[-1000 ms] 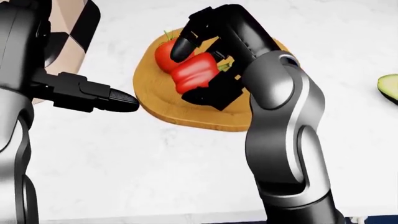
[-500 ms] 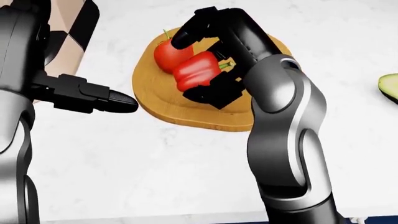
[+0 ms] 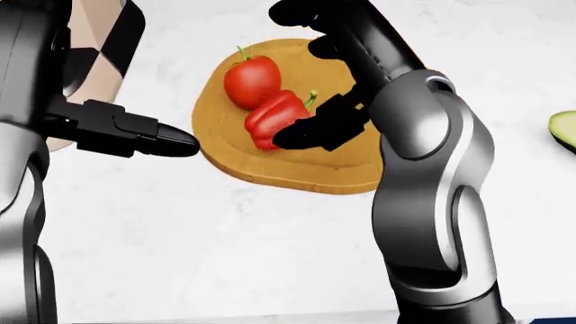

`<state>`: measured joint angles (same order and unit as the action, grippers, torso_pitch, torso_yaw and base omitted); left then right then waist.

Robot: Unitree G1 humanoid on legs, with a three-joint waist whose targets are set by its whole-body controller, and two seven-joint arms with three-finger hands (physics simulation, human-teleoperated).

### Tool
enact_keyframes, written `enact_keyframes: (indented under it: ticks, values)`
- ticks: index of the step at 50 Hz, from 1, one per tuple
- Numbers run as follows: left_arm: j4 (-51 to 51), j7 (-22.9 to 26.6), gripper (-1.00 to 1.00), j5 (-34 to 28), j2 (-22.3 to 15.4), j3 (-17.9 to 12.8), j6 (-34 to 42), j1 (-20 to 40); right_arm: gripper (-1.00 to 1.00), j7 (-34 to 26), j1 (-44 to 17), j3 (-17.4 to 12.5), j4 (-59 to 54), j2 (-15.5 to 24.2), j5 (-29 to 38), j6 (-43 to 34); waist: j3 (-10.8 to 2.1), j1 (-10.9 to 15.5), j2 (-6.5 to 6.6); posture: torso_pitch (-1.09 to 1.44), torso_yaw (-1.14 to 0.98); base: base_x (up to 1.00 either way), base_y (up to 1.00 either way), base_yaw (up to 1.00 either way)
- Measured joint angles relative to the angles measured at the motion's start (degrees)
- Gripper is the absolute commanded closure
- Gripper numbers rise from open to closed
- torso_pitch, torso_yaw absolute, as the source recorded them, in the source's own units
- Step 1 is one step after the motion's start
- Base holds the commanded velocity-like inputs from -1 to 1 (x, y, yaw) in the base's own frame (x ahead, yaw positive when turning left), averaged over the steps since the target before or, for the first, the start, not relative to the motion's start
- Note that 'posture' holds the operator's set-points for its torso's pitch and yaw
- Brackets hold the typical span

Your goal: Place the avocado, onion, tomato and bell pepper on the cutting board.

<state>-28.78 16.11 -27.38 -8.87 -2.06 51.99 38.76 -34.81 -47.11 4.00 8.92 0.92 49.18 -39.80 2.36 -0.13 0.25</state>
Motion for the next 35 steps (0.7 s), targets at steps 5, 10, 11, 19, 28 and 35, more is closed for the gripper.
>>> enact_keyframes:
  ticks: [5, 10, 11, 19, 28, 35]
  values:
    - [0.08, -0.26, -1.0, 0.3, 0.07, -0.41, -0.35, -0.48, -0.45, -2.21, -0.61, -1.48, 3.59, 2.71, 1.09, -1.99, 0.02, 0.06, -0.15, 0.0, 0.0, 0.0, 0.0, 0.0]
    - [0.02, -0.61, -1.0, 0.75, -0.01, -0.53, -0.51, -0.79, -0.45, -5.8, -0.79, -3.78, 6.98, 7.35, 2.68, -3.97, 0.12, 0.17, -0.37, 0.0, 0.0, 0.0, 0.0, 0.0]
    - [0.0, -0.7, -1.0, 0.85, -0.05, -0.57, -0.6, -0.87, -0.46, -6.51, -0.74, -4.54, 7.43, 8.42, 2.94, -4.23, 0.12, 0.17, -0.43, 0.0, 0.0, 0.0, 0.0, 0.0]
    - [-0.4, -0.86, -1.0, 1.12, -0.59, -0.73, 0.09, -0.44, -0.47, -12.57, 2.37, -10.02, 12.5, 17.54, 5.09, -5.64, 0.28, 0.16, -0.73, 0.0, 0.0, 0.0, 0.0, 0.0]
    - [-0.55, -0.71, -1.0, 1.06, -0.7, -0.61, 0.13, -0.23, -0.47, -20.32, 7.74, -15.19, 15.18, 27.1, 5.58, 1.3, 0.28, 0.03, -0.91, 0.0, 0.0, 0.0, 0.0, 0.0]
    - [-0.5, -0.59, -1.0, 0.85, -0.55, -0.44, 0.41, -0.2, -0.97, -23.86, 8.7, -19.76, 10.88, 34.73, 4.13, 10.82, 0.37, -0.23, -1.08, 0.0, 0.0, 0.0, 0.0, 0.0]
